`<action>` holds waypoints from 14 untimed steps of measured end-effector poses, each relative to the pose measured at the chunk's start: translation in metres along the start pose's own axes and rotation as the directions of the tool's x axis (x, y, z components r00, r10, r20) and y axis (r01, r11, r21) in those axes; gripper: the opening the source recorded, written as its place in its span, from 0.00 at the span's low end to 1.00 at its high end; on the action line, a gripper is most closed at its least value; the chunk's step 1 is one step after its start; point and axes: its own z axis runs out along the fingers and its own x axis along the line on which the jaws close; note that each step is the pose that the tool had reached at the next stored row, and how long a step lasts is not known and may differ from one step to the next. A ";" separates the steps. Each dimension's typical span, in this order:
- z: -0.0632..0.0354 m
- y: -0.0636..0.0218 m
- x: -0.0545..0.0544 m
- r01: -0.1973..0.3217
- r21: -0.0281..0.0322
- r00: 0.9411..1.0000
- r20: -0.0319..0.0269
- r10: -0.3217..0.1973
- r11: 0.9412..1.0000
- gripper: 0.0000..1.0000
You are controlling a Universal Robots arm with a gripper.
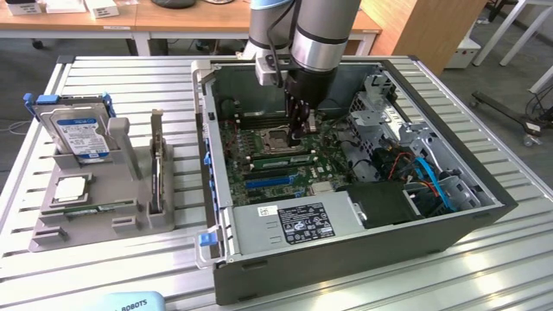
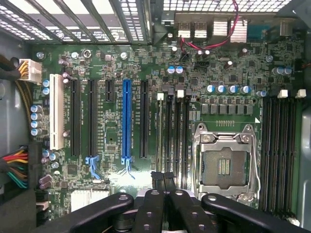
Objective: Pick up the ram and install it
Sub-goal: 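Press down the ram until it locks into place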
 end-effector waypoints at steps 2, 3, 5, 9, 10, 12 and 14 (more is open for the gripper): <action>-0.0001 0.0003 0.000 -0.019 0.000 1.000 0.000 0.019 1.000 0.10; 0.0000 0.0004 0.000 -0.030 0.000 1.000 0.001 0.030 1.000 0.10; 0.0000 0.0005 0.000 -0.055 -0.001 0.998 0.001 0.055 0.998 0.10; 0.0000 0.0006 0.000 -0.107 -0.002 0.994 0.003 0.107 0.994 0.10; 0.0000 0.0006 0.000 -0.120 -0.002 0.993 0.003 0.120 0.993 0.10; 0.0000 0.0006 0.000 -0.148 -0.003 0.989 0.004 0.148 0.989 0.10; 0.0000 0.0006 0.000 -0.176 -0.004 0.984 0.004 0.176 0.984 0.10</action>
